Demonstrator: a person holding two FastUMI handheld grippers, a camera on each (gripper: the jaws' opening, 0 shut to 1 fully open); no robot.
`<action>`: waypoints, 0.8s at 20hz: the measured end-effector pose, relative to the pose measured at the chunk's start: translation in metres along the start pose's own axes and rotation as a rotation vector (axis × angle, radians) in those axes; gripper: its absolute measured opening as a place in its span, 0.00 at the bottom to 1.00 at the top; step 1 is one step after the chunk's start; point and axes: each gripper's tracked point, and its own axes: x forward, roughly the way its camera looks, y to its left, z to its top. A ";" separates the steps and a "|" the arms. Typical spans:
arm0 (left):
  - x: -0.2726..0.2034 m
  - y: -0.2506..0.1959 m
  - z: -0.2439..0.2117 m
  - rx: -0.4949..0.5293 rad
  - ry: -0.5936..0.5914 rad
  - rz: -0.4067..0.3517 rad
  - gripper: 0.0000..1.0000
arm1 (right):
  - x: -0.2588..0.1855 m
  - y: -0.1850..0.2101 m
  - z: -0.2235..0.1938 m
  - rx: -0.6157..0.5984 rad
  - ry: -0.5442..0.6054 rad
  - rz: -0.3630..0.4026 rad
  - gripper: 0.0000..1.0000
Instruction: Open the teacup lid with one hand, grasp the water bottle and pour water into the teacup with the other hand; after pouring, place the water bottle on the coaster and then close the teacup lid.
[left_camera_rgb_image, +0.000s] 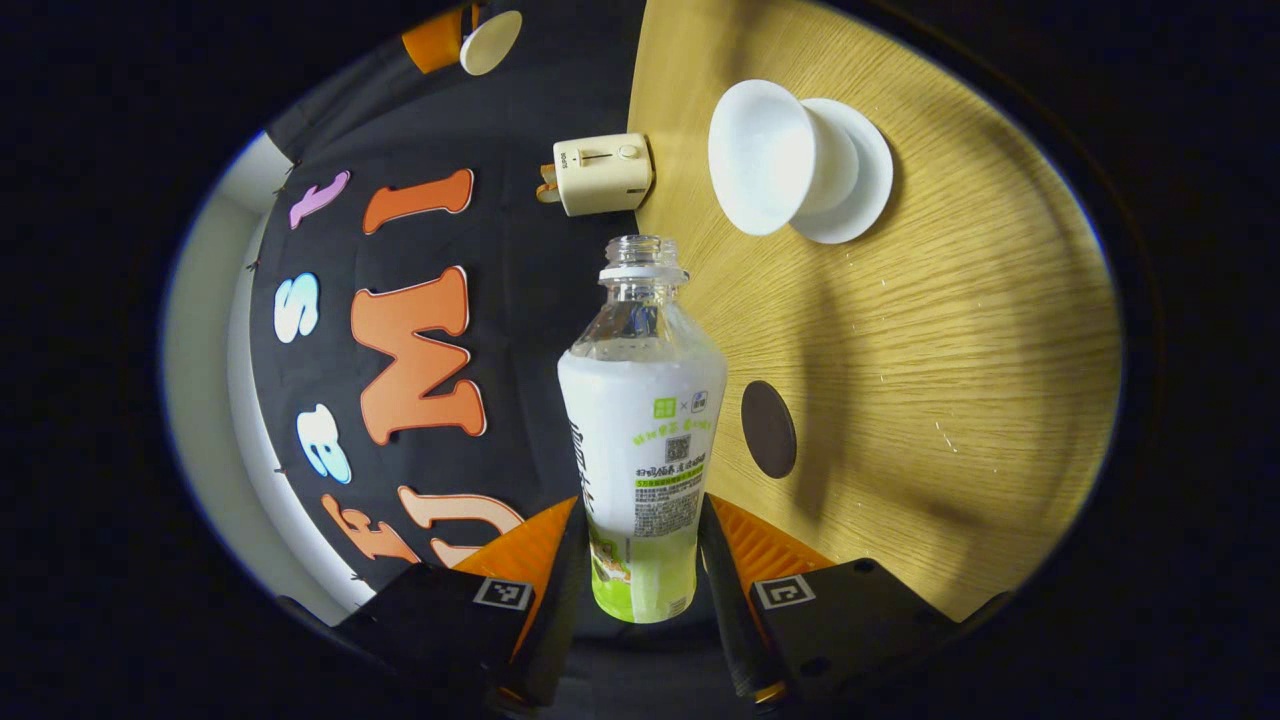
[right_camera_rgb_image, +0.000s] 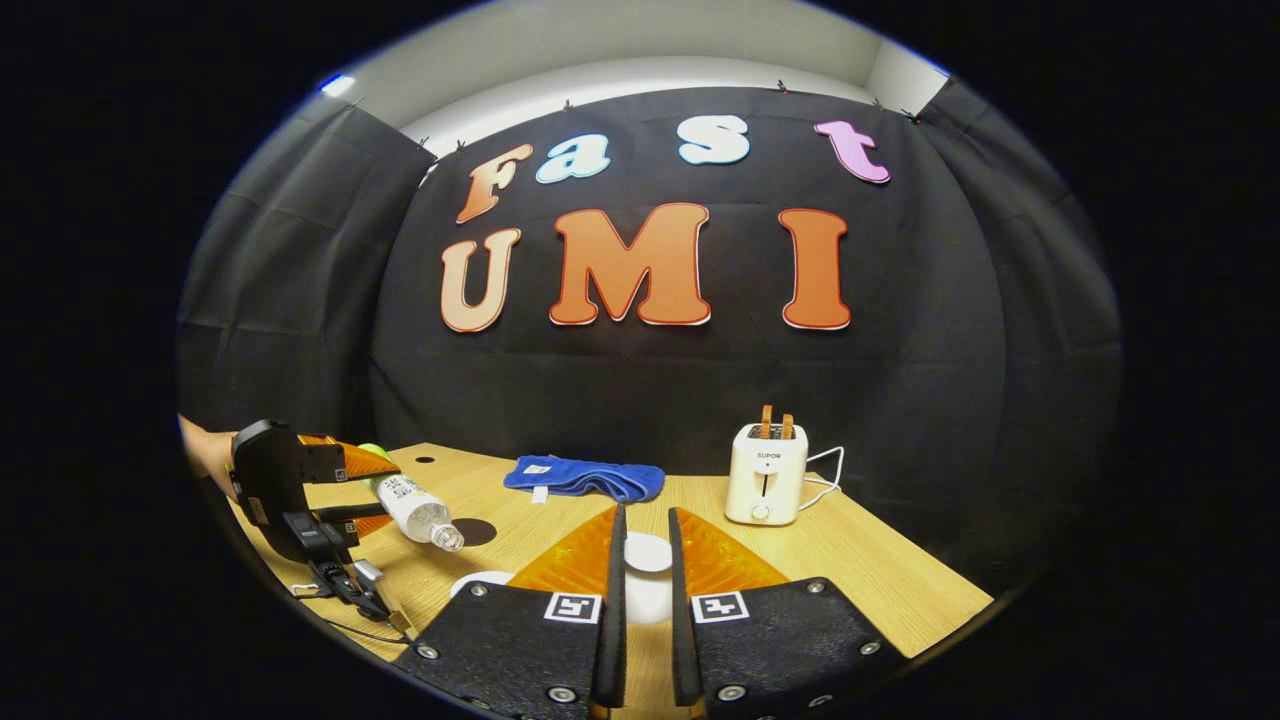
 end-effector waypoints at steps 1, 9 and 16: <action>0.000 0.001 0.001 0.009 0.000 0.003 0.66 | 0.000 0.000 0.000 -0.001 0.000 0.000 0.19; -0.002 0.008 0.003 0.055 -0.009 0.030 0.66 | -0.001 -0.002 -0.002 -0.013 0.005 -0.003 0.19; -0.004 0.013 0.005 0.088 -0.018 0.072 0.64 | -0.001 -0.001 -0.003 -0.024 0.005 0.003 0.19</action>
